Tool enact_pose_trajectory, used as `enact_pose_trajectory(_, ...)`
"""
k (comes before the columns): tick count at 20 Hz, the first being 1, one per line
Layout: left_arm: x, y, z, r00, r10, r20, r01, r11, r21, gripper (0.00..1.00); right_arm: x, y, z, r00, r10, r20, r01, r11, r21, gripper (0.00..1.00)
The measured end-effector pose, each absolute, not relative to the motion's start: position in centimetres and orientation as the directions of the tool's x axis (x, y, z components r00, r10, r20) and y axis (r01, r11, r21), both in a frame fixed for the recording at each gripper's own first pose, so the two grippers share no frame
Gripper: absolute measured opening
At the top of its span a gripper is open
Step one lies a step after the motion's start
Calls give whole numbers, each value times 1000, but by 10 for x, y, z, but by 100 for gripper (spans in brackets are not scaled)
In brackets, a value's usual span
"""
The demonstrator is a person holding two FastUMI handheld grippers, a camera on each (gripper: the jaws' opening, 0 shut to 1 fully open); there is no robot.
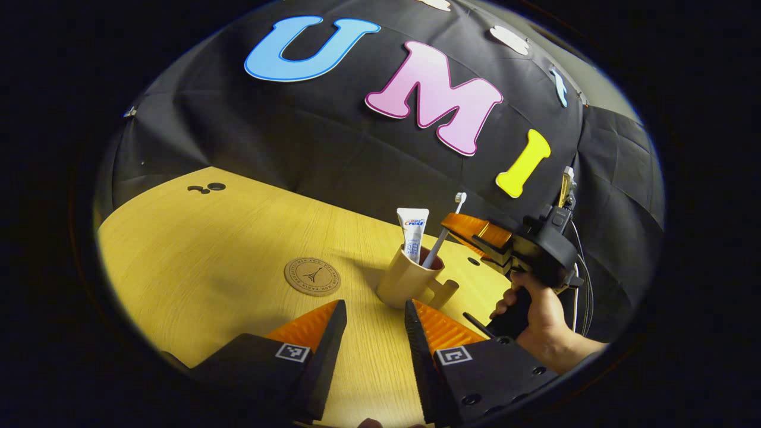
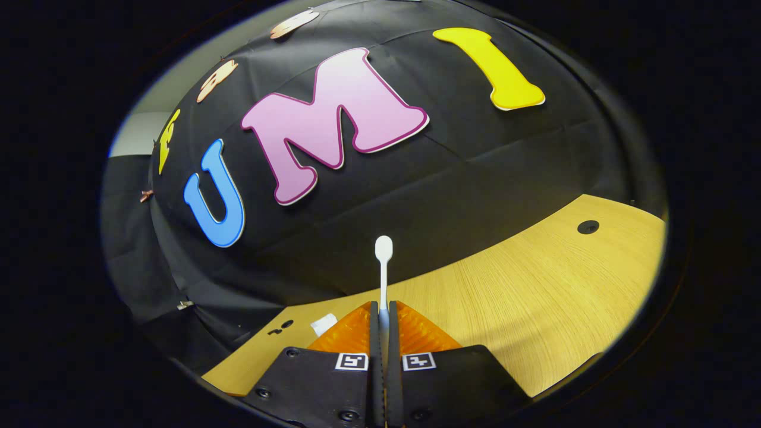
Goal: Put the toothbrush and toothpaste on the desktop into the cup, then pick up the cup and place it on the coaster on the desktop.
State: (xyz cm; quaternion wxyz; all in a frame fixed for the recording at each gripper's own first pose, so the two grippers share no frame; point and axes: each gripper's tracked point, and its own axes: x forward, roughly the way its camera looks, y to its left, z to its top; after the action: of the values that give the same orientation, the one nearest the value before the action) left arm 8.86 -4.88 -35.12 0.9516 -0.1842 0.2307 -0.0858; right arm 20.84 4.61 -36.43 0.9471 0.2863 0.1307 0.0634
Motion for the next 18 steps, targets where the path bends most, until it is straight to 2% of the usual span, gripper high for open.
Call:
enact_pose_trajectory(5,89,-45,-346,892,-228,-390,72,924,-376,63,206,49,-370,956,192,-221,-53,856,515,7)
enact_pose_trajectory(14,83,-42,-346,891,-222,-397,63,925,-375,63,186,55,-390,925,241,-295,-75,874,480,17)
enact_pose_trajectory(17,81,-41,-347,889,-218,-402,56,925,-376,63,169,60,-393,911,274,-309,-104,876,471,22)
enact_pose_trajectory(18,80,-42,-348,889,-218,-404,55,924,-379,63,166,60,-391,909,280,-308,-109,874,473,28)
